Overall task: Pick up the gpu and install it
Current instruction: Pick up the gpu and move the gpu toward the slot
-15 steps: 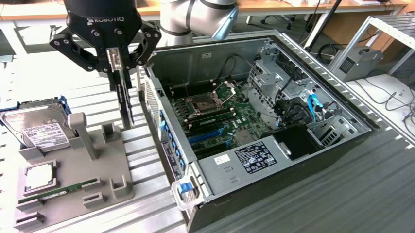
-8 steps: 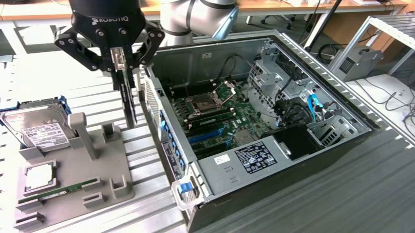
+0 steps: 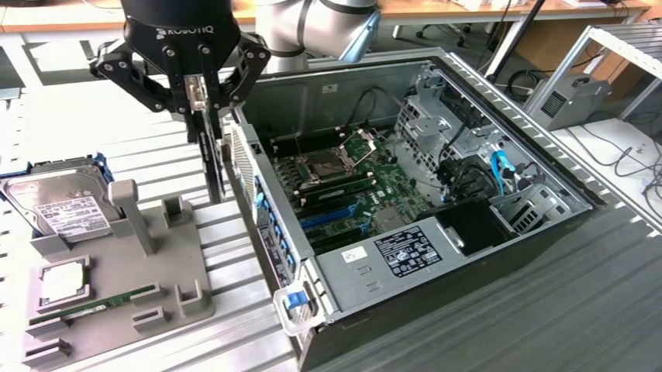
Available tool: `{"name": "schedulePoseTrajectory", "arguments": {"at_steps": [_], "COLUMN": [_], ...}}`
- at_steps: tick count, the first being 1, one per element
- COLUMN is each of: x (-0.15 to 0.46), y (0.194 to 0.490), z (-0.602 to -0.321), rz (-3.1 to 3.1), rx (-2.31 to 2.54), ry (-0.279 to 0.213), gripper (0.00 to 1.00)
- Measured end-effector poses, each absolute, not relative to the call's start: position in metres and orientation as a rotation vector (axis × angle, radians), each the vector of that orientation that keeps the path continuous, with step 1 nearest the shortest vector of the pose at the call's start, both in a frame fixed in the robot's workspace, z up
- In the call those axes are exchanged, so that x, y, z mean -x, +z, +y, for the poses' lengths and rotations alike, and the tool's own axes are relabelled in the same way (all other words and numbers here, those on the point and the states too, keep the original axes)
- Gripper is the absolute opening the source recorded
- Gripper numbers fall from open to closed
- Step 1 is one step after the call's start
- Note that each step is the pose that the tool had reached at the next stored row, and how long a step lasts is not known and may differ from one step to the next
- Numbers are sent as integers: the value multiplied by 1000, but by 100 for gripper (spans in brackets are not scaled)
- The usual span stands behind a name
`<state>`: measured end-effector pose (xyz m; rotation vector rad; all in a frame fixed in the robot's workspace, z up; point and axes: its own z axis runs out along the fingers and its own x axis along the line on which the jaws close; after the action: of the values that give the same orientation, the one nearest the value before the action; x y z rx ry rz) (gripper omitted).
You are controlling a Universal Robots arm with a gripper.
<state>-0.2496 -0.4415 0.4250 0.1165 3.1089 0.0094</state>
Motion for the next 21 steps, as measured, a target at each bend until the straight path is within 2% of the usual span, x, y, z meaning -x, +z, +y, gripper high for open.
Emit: {"name": "schedulePoseTrajectory", "arguments": {"at_steps": [21], "x": [230], "y": [425], "z": [-442], "rz": [3109], "rx": [-116], "ry": [10], "gripper": [27]}}
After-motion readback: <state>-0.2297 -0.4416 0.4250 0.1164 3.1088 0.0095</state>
